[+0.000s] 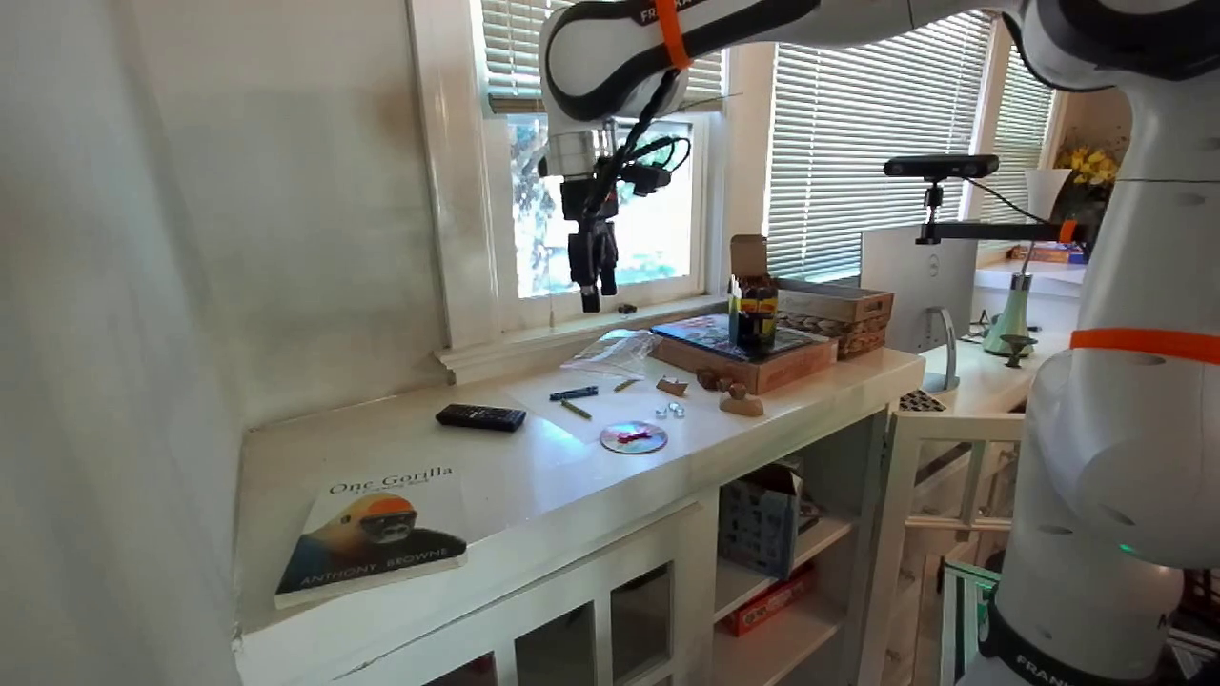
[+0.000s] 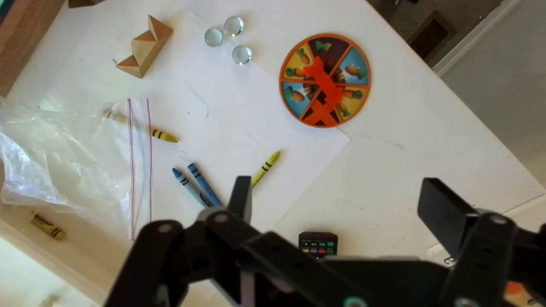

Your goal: Press the bottom right button of the black remote

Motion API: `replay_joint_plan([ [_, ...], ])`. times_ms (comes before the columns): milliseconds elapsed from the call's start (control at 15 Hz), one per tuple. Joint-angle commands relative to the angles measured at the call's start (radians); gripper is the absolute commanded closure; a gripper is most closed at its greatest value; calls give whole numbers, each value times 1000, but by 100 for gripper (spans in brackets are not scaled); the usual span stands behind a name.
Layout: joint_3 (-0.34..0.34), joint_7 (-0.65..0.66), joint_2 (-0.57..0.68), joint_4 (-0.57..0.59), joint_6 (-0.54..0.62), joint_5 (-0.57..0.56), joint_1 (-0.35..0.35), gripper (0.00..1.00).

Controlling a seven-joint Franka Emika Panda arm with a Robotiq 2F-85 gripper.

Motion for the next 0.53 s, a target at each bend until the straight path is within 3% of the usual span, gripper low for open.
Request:
replay_joint_plan([
  [0,7,-2,5,7,-3,-1,-7,0],
  [267,1,-49,20,16,8,17,-9,0],
  [333,5,-66,47,43,18,-1,-7,22],
  [467,5,-107,93,78,49,-3,-7,32],
])
